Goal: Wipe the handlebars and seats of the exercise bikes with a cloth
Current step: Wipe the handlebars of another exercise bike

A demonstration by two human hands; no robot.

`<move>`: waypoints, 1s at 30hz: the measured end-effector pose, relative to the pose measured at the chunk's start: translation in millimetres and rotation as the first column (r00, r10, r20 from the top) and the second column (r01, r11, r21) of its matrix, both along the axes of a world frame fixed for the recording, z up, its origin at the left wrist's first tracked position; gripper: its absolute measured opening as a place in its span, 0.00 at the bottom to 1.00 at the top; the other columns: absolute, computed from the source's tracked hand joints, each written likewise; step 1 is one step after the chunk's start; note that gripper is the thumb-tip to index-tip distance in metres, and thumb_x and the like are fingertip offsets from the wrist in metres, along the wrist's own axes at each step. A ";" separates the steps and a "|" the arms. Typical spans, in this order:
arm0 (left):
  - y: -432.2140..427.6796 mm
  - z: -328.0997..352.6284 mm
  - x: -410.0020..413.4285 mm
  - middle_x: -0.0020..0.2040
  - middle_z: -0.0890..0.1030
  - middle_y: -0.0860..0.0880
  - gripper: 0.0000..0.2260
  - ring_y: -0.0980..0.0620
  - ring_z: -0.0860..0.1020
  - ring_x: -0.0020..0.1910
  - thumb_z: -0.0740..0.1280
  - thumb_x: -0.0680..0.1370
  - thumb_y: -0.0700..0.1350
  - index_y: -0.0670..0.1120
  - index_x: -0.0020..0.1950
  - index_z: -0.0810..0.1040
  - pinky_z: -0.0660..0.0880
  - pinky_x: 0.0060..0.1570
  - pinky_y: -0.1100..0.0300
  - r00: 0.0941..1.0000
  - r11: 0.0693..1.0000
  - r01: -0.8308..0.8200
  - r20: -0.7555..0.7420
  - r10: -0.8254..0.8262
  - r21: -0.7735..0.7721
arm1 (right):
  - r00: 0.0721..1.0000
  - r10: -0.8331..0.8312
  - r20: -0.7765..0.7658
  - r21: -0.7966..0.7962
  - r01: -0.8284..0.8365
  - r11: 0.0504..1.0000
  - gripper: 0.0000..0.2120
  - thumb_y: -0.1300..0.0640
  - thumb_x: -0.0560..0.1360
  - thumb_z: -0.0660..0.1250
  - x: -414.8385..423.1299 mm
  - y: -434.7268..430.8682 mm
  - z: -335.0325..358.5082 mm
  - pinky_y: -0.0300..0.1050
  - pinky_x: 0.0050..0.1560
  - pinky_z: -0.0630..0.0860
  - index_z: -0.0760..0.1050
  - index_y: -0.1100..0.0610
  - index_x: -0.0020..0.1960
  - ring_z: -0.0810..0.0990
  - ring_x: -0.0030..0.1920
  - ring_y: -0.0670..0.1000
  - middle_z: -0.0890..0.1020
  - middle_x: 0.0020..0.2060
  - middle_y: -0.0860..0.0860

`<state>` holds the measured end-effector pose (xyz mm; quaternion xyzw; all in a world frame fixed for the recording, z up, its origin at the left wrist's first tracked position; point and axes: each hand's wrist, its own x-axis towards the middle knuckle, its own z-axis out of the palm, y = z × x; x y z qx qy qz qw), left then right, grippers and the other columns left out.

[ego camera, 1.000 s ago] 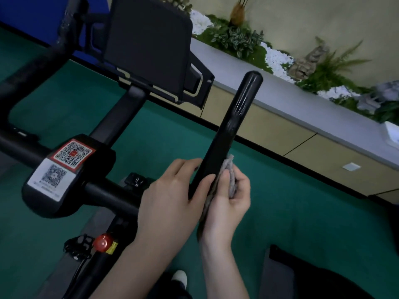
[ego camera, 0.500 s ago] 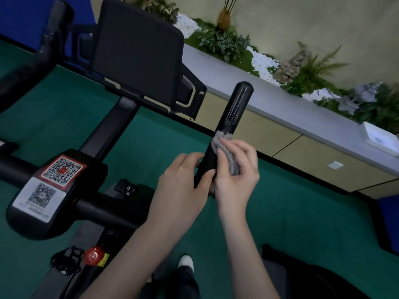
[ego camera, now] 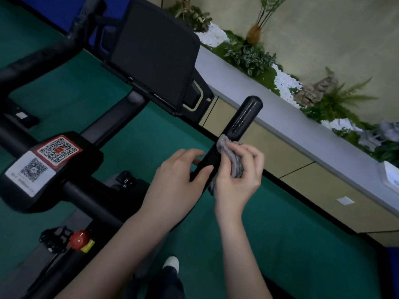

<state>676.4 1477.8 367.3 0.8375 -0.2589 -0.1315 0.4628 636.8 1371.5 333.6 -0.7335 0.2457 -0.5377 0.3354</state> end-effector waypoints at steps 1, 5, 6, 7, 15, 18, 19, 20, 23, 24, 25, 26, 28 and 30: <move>-2.6 0.8 0.7 0.53 0.78 0.57 0.16 0.56 0.76 0.47 0.65 0.77 0.53 0.52 0.63 0.75 0.73 0.51 0.57 1.000 1.000 -0.005 -0.003 0.005 0.005 | 1.000 -0.011 0.012 -0.006 0.012 1.000 0.06 0.73 0.70 0.70 4.0 -3.3 3.9 0.34 0.52 0.72 0.81 0.66 0.45 0.75 0.48 0.44 0.75 0.44 0.60; -11.5 3.3 0.5 0.52 0.77 0.57 0.13 0.57 0.76 0.48 0.65 0.77 0.52 0.53 0.61 0.77 0.72 0.51 0.59 0.999 0.999 -0.035 -0.015 0.035 0.011 | 0.993 -0.054 0.103 0.025 0.051 0.998 0.06 0.73 0.71 0.69 25.7 -23.1 29.8 0.33 0.51 0.72 0.80 0.68 0.46 0.76 0.48 0.47 0.75 0.45 0.63; -13.3 3.6 0.1 0.52 0.77 0.57 0.13 0.57 0.76 0.48 0.65 0.77 0.52 0.53 0.60 0.77 0.72 0.51 0.60 0.999 0.999 -0.044 -0.019 0.044 0.010 | 0.989 -0.058 0.134 0.069 0.049 0.996 0.06 0.73 0.71 0.69 31.1 -30.3 37.9 0.33 0.52 0.72 0.80 0.67 0.46 0.76 0.48 0.48 0.75 0.46 0.63; -14.7 3.4 -0.2 0.52 0.78 0.57 0.13 0.57 0.76 0.49 0.66 0.77 0.52 0.53 0.60 0.77 0.71 0.51 0.61 0.998 0.999 -0.053 -0.020 0.053 0.009 | 0.984 -0.064 0.165 0.111 0.046 0.993 0.07 0.73 0.71 0.68 35.9 -37.3 45.1 0.34 0.52 0.73 0.80 0.65 0.47 0.76 0.49 0.49 0.75 0.46 0.63; -18.9 1.1 -0.9 0.51 0.77 0.59 0.12 0.60 0.74 0.46 0.66 0.76 0.52 0.53 0.59 0.78 0.67 0.43 0.76 0.996 0.996 -0.088 -0.020 0.088 0.008 | 0.984 -0.017 0.178 0.150 -0.010 0.989 0.10 0.71 0.74 0.66 26.1 -27.6 30.2 0.33 0.58 0.71 0.78 0.67 0.56 0.75 0.55 0.42 0.76 0.52 0.59; -19.7 0.8 -1.3 0.50 0.78 0.58 0.12 0.61 0.75 0.46 0.67 0.76 0.51 0.53 0.58 0.78 0.67 0.42 0.78 0.995 0.995 -0.095 -0.015 0.095 -0.001 | 0.985 0.010 0.170 0.176 -0.040 0.984 0.15 0.70 0.76 0.65 15.6 -16.2 16.3 0.35 0.61 0.72 0.75 0.67 0.62 0.75 0.60 0.41 0.76 0.57 0.58; -19.8 0.5 -1.3 0.50 0.78 0.58 0.12 0.61 0.75 0.46 0.67 0.75 0.51 0.52 0.58 0.78 0.67 0.42 0.78 0.995 0.995 -0.096 -0.013 0.096 -0.003 | 0.984 0.005 0.176 0.206 -0.042 0.978 0.15 0.69 0.76 0.65 13.2 -12.8 12.6 0.36 0.60 0.72 0.75 0.66 0.63 0.76 0.60 0.42 0.76 0.57 0.57; -19.6 0.2 -1.3 0.50 0.78 0.58 0.12 0.61 0.75 0.46 0.67 0.75 0.51 0.52 0.58 0.78 0.67 0.43 0.78 0.995 0.995 -0.096 -0.012 0.096 -0.003 | 0.983 0.000 0.185 0.244 -0.046 0.969 0.16 0.69 0.76 0.65 10.5 -8.9 9.4 0.37 0.59 0.73 0.75 0.65 0.63 0.77 0.59 0.43 0.77 0.56 0.56; -20.3 0.3 -1.1 0.51 0.78 0.59 0.13 0.61 0.76 0.48 0.67 0.75 0.52 0.53 0.58 0.78 0.67 0.45 0.78 0.995 0.996 -0.095 -0.009 0.095 0.001 | 0.972 0.010 0.234 0.392 -0.104 0.914 0.15 0.65 0.76 0.66 2.3 1.8 4.4 0.36 0.56 0.75 0.76 0.59 0.63 0.79 0.56 0.45 0.77 0.52 0.50; -20.4 0.2 -0.9 0.52 0.78 0.59 0.13 0.61 0.76 0.48 0.67 0.75 0.52 0.53 0.58 0.78 0.67 0.45 0.79 0.995 0.995 -0.095 -0.008 0.095 0.003 | 0.968 0.006 0.251 0.450 -0.122 0.884 0.14 0.64 0.77 0.66 1.7 2.7 4.7 0.36 0.55 0.75 0.77 0.57 0.62 0.80 0.56 0.45 0.78 0.51 0.49; -20.4 0.2 -1.0 0.52 0.78 0.59 0.12 0.61 0.76 0.48 0.67 0.75 0.52 0.53 0.58 0.78 0.66 0.45 0.79 0.995 0.995 -0.095 -0.008 0.095 0.003 | 0.963 -0.005 0.268 0.512 -0.138 0.848 0.13 0.64 0.77 0.65 2.5 1.0 5.9 0.37 0.56 0.76 0.78 0.54 0.60 0.80 0.56 0.45 0.79 0.52 0.48; -20.4 0.2 -1.3 0.52 0.78 0.59 0.12 0.61 0.75 0.48 0.67 0.75 0.52 0.53 0.58 0.78 0.66 0.45 0.79 0.995 0.995 -0.096 -0.010 0.096 0.003 | 0.955 -0.024 0.294 0.578 -0.158 0.800 0.13 0.65 0.77 0.65 5.3 -3.2 8.6 0.40 0.58 0.76 0.79 0.52 0.58 0.80 0.57 0.45 0.80 0.53 0.49; -20.6 0.5 -2.2 0.51 0.78 0.59 0.12 0.63 0.75 0.47 0.67 0.76 0.52 0.53 0.58 0.78 0.66 0.44 0.79 0.995 0.995 -0.099 -0.016 0.099 -0.005 | 0.926 -0.067 0.372 0.685 -0.225 0.693 0.14 0.66 0.77 0.64 14.9 -16.9 18.8 0.48 0.63 0.75 0.79 0.50 0.56 0.80 0.59 0.47 0.81 0.55 0.51; -20.5 1.0 -3.1 0.51 0.78 0.60 0.12 0.64 0.74 0.48 0.66 0.76 0.52 0.53 0.58 0.78 0.67 0.44 0.79 0.995 0.995 -0.100 -0.023 0.100 -0.016 | 0.898 -0.091 0.430 0.716 -0.279 0.640 0.13 0.67 0.78 0.64 25.2 -32.1 29.1 0.50 0.63 0.76 0.78 0.51 0.56 0.81 0.58 0.49 0.83 0.55 0.51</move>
